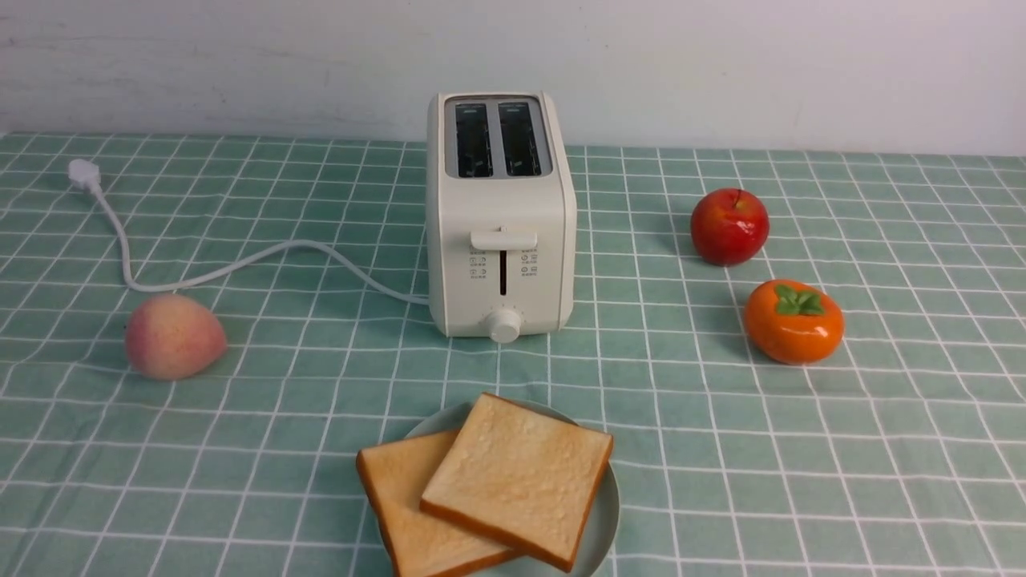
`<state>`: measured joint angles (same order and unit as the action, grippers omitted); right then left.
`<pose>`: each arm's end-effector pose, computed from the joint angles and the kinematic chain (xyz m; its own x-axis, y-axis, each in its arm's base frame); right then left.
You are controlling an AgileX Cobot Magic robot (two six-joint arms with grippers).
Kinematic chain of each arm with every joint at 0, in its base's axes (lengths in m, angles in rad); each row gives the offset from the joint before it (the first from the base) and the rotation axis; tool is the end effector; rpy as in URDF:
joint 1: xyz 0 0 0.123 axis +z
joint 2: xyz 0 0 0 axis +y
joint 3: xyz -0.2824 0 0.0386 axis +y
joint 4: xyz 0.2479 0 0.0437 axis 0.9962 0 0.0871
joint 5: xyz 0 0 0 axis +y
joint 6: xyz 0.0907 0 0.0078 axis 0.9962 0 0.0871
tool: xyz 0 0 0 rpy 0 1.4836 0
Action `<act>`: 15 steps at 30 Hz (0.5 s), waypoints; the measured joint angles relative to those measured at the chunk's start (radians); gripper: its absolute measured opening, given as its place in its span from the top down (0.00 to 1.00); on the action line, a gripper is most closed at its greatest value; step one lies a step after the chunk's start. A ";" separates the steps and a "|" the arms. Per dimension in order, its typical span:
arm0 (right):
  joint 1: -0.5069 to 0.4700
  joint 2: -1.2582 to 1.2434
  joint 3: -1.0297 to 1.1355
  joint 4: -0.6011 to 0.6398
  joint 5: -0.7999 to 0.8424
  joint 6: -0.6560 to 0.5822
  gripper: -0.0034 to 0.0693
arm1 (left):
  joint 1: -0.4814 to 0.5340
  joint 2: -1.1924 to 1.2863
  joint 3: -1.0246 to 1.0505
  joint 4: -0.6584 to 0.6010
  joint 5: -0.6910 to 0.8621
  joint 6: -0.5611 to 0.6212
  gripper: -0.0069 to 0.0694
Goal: Take toasted bread from bread machine on blue coffee table place on plate.
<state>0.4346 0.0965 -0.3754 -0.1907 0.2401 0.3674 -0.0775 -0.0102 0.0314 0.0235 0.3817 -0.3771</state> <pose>0.0372 0.0127 0.3106 0.0470 0.2212 -0.9741 -0.3951 0.8998 0.1853 0.0524 -0.0033 0.1688 -0.3142 -0.3245 -0.8922 -0.0428 0.9437 -0.3281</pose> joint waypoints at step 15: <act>-0.049 -0.037 0.054 0.206 0.072 -0.295 0.79 | 0.000 0.000 0.000 0.000 0.001 0.000 0.80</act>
<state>0.3857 0.0594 -0.3214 0.0148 0.3119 0.0724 -0.0775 -0.0102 0.0314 0.0235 0.3829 -0.3771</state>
